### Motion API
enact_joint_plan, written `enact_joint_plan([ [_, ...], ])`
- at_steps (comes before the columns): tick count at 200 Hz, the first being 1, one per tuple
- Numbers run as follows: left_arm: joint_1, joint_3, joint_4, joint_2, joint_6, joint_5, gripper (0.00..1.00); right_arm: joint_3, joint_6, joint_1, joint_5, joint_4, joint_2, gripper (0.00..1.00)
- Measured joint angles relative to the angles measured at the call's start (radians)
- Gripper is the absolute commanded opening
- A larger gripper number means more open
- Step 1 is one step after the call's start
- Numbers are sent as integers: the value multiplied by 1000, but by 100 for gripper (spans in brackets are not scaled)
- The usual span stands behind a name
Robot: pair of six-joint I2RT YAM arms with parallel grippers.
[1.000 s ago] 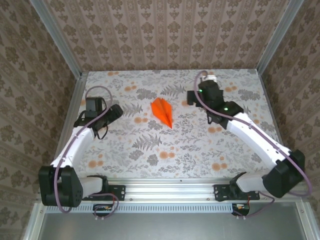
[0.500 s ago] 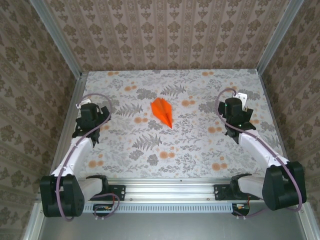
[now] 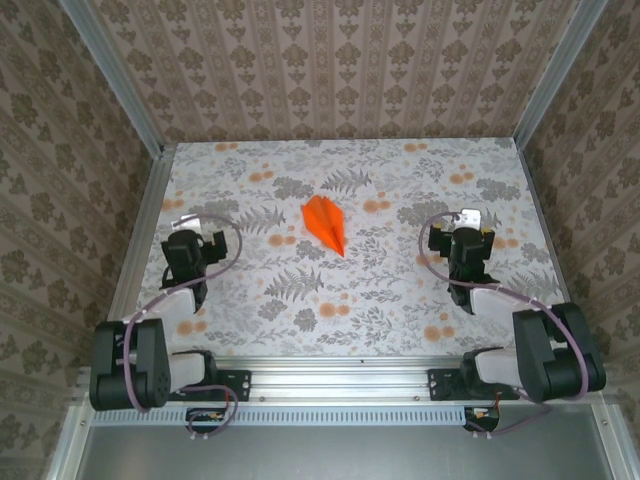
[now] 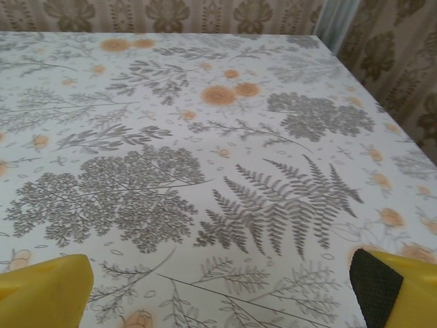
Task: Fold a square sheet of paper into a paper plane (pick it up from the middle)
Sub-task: Reset both arms
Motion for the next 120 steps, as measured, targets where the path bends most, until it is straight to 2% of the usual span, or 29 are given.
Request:
enact_joint_plan([
  [58,26,-26,218,62,45,196,100,-23,4,-82,-182,234,92,100],
  [83,30,-37,309,126,55,234,100,-25,9,-85,-223,302,173,100],
  [120,29,-37,347,205,62,257,100,-25,13,-85,-252,349,248,100],
])
